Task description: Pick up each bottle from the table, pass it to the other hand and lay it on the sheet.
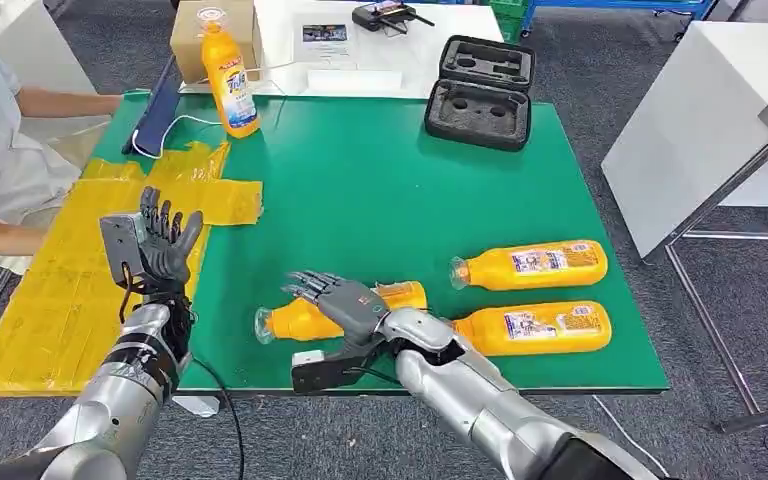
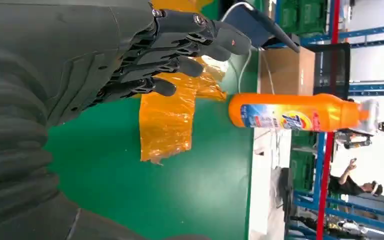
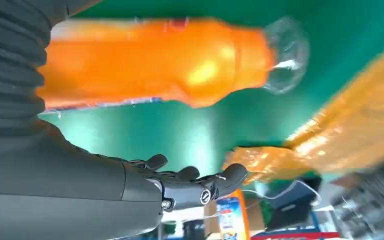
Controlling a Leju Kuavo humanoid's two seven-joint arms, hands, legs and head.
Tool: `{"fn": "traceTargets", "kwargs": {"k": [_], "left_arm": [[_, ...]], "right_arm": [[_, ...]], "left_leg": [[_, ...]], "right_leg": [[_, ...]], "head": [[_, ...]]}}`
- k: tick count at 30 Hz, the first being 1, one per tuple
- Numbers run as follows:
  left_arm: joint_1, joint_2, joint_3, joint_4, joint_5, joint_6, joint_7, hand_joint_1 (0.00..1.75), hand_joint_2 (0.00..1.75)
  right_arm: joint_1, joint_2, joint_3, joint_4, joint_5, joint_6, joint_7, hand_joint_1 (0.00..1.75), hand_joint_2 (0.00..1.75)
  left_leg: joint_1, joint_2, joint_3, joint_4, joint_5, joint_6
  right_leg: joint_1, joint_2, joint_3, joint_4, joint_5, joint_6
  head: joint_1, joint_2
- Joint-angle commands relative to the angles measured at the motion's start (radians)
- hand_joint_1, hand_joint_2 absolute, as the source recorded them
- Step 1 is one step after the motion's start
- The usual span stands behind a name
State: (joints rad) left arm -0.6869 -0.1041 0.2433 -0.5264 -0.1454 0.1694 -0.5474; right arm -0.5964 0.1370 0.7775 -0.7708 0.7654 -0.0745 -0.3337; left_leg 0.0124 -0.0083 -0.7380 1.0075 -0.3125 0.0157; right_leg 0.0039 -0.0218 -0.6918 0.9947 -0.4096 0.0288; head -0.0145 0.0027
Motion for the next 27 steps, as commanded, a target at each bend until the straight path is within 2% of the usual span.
{"fn": "traceTargets", "kwargs": {"k": [1, 2, 3, 4, 5, 6, 7, 9, 10, 11, 12, 13, 14, 17, 18, 19, 20, 23, 24, 25, 26, 27], "left_arm": [[-0.022, 0.017, 0.059, 0.072, -0.016, 0.003, -0.007, 0.0, 1.75], [-0.022, 0.017, 0.059, 0.072, -0.016, 0.003, -0.007, 0.0, 1.75], [-0.022, 0.017, 0.059, 0.072, -0.016, 0.002, -0.008, 0.0, 1.75], [-0.022, 0.017, 0.059, 0.072, -0.016, 0.002, -0.008, 0.0, 1.75], [-0.022, 0.017, 0.059, 0.072, -0.016, 0.002, -0.008, 0.0, 1.75], [-0.022, 0.017, 0.059, 0.072, -0.016, 0.002, -0.008, 0.0, 1.75], [-0.022, 0.016, 0.06, 0.072, -0.016, 0.003, -0.008, 0.0, 1.75], [-0.022, 0.016, 0.06, 0.072, -0.016, 0.003, -0.008, 0.0, 1.75], [-0.022, 0.016, 0.06, 0.072, -0.016, 0.003, -0.008, 0.0, 1.75], [-0.022, 0.016, 0.06, 0.072, -0.016, 0.003, -0.008, 0.0, 1.75], [-0.022, 0.016, 0.06, 0.072, -0.016, 0.003, -0.008, 0.0, 1.75], [-0.023, 0.016, 0.063, 0.075, -0.02, 0.006, -0.003, 0.0, 1.75], [-0.024, 0.017, 0.067, 0.078, -0.023, 0.009, -0.001, 0.0, 1.75], [-0.023, 0.02, 0.078, 0.084, -0.023, 0.008, -0.004, 0.0, 1.75], [-0.022, 0.021, 0.082, 0.085, -0.025, 0.005, -0.007, 0.0, 1.75], [-0.023, 0.021, 0.084, 0.083, -0.025, 0.004, -0.008, 0.0, 1.75], [-0.024, 0.021, 0.086, 0.083, -0.027, 0.003, -0.007, 0.0, 1.75], [-0.023, 0.019, 0.09, 0.083, -0.03, 0.0, -0.005, 0.0, 1.75], [-0.023, 0.018, 0.093, 0.085, -0.032, 0.0, -0.005, 0.0, 1.75], [-0.023, 0.018, 0.095, 0.087, -0.032, -0.002, -0.006, 0.0, 1.75], [-0.023, 0.018, 0.096, 0.089, -0.032, -0.003, -0.007, 0.0, 1.75], [-0.023, 0.018, 0.099, 0.092, -0.033, -0.003, -0.008, 0.0, 1.75]], "right_arm": [[0.034, -0.079, -0.028, -0.272, -0.134, 0.042, -0.068, 0.0, 1.75], [0.034, -0.079, -0.029, -0.277, -0.136, 0.044, -0.065, 0.0, 1.75], [0.033, -0.079, -0.029, -0.283, -0.138, 0.048, -0.061, 0.0, 1.75], [0.033, -0.079, -0.029, -0.283, -0.138, 0.048, -0.061, 0.0, 1.75], [0.033, -0.079, -0.029, -0.283, -0.138, 0.048, -0.061, 0.0, 1.75], [0.033, -0.079, -0.029, -0.283, -0.138, 0.048, -0.061, 0.0, 1.75], [0.034, -0.082, -0.028, -0.286, -0.138, 0.049, -0.061, 0.0, 1.75], [0.034, -0.082, -0.028, -0.286, -0.138, 0.049, -0.061, 0.0, 1.75], [0.034, -0.082, -0.028, -0.286, -0.138, 0.049, -0.061, 0.0, 1.75], [0.034, -0.082, -0.028, -0.286, -0.138, 0.049, -0.061, 0.0, 1.75], [0.034, -0.082, -0.028, -0.286, -0.138, 0.049, -0.061, 0.0, 1.75], [0.043, -0.083, -0.038, -0.305, -0.155, 0.038, -0.065, 0.0, 1.75], [0.046, -0.085, -0.041, -0.326, -0.162, 0.032, -0.065, 0.0, 1.75], [0.045, -0.099, -0.05, -0.364, -0.18, 0.046, -0.042, 0.0, 1.75], [0.032, -0.104, -0.041, -0.348, -0.181, 0.066, -0.03, 0.0, 1.75], [0.029, -0.103, -0.038, -0.336, -0.18, 0.069, -0.029, 0.0, 1.75], [0.017, -0.102, -0.026, -0.307, -0.178, 0.08, -0.025, 0.0, 1.75], [-0.001, -0.097, 0.0, -0.247, -0.174, 0.093, -0.028, 0.0, 1.75], [-0.005, -0.094, 0.004, -0.229, -0.187, 0.101, -0.035, 0.0, 1.75], [-0.006, -0.095, 0.006, -0.225, -0.201, 0.114, -0.045, 0.0, 1.75], [-0.005, -0.097, 0.005, -0.227, -0.212, 0.118, -0.052, 0.0, 1.75], [-0.001, -0.098, 0.005, -0.238, -0.23, 0.127, -0.064, 0.0, 1.75]], "left_leg": [[-0.004, -0.001, 0.008, -0.003, -0.002, -0.006], [-0.003, -0.002, 0.006, -0.002, -0.003, -0.004], [-0.004, -0.003, 0.01, -0.002, -0.007, -0.004], [-0.007, -0.003, 0.009, -0.006, -0.005, -0.002], [-0.01, -0.006, 0.014, -0.005, -0.007, -0.002], [-0.012, -0.008, 0.01, 0.0, -0.008, 0.0], [-0.011, -0.008, 0.005, 0.002, -0.008, 0.001], [-0.011, -0.007, 0.007, 0.001, -0.012, 0.002], [-0.012, -0.006, 0.013, 0.003, -0.017, 0.0], [-0.011, -0.006, 0.009, 0.002, -0.016, -0.001], [-0.011, -0.005, 0.016, 0.003, -0.021, -0.001], [-0.011, -0.005, 0.013, 0.002, -0.02, -0.002], [-0.011, -0.005, 0.019, 0.003, -0.025, -0.003], [-0.01, -0.006, 0.014, 0.001, -0.022, -0.002], [-0.01, -0.005, 0.019, 0.003, -0.027, -0.003], [-0.01, -0.005, 0.013, 0.0, -0.023, -0.003], [-0.01, -0.005, 0.019, 0.001, -0.027, -0.004], [-0.01, -0.005, 0.014, 0.0, -0.025, -0.003], [-0.01, -0.005, 0.02, 0.002, -0.029, -0.003], [-0.01, -0.005, 0.015, 0.0, -0.025, -0.003], [-0.01, -0.005, 0.02, 0.002, -0.029, -0.003], [-0.01, -0.005, 0.014, 0.0, -0.025, -0.003]], "right_leg": [[-0.005, 0.001, 0.009, -0.001, -0.006, 0.0], [-0.004, 0.0, 0.006, -0.001, -0.004, -0.001], [-0.005, 0.0, 0.011, 0.0, -0.007, -0.002], [-0.007, 0.0, 0.017, -0.005, 0.007, -0.002], [-0.009, -0.001, 0.024, -0.007, 0.019, 0.004], [-0.014, 0.0, 0.02, -0.01, 0.058, 0.023], [-0.013, 0.0, 0.016, -0.007, 0.05, 0.012], [-0.013, 0.001, 0.017, -0.008, 0.05, 0.014], [-0.014, 0.002, 0.023, -0.007, 0.044, 0.012], [-0.012, 0.002, 0.019, -0.008, 0.046, 0.01], [-0.012, 0.003, 0.026, -0.007, 0.041, 0.01], [-0.012, 0.002, 0.022, -0.008, 0.042, 0.009], [-0.012, 0.002, 0.028, -0.007, 0.038, 0.008], [-0.012, 0.001, 0.023, -0.009, 0.039, 0.009], [-0.012, 0.002, 0.028, -0.007, 0.035, 0.008], [-0.012, 0.002, 0.022, -0.01, 0.039, 0.008], [-0.012, 0.003, 0.028, -0.009, 0.036, 0.008], [-0.012, 0.002, 0.023, -0.009, 0.037, 0.009], [-0.012, 0.003, 0.029, -0.008, 0.033, 0.008], [-0.012, 0.002, 0.024, -0.01, 0.037, 0.009], [-0.012, 0.003, 0.03, -0.008, 0.033, 0.008], [-0.012, 0.003, 0.023, -0.01, 0.037, 0.009]], "head": [[-0.001, 0.0], [-0.001, 0.0], [0.0, 0.0], [-0.001, 0.0], [-0.002, 0.0], [-0.003, 0.0], [-0.001, 0.0], [-0.002, 0.0], [-0.002, 0.0], [-0.002, 0.0], [-0.002, 0.0], [-0.002, 0.0], [-0.002, 0.0], [-0.002, 0.0], [-0.002, 0.0], [-0.002, 0.0], [-0.002, 0.0], [-0.002, 0.0], [-0.002, 0.0], [-0.002, 0.0], [-0.002, 0.0], [-0.002, 0.0]]}}
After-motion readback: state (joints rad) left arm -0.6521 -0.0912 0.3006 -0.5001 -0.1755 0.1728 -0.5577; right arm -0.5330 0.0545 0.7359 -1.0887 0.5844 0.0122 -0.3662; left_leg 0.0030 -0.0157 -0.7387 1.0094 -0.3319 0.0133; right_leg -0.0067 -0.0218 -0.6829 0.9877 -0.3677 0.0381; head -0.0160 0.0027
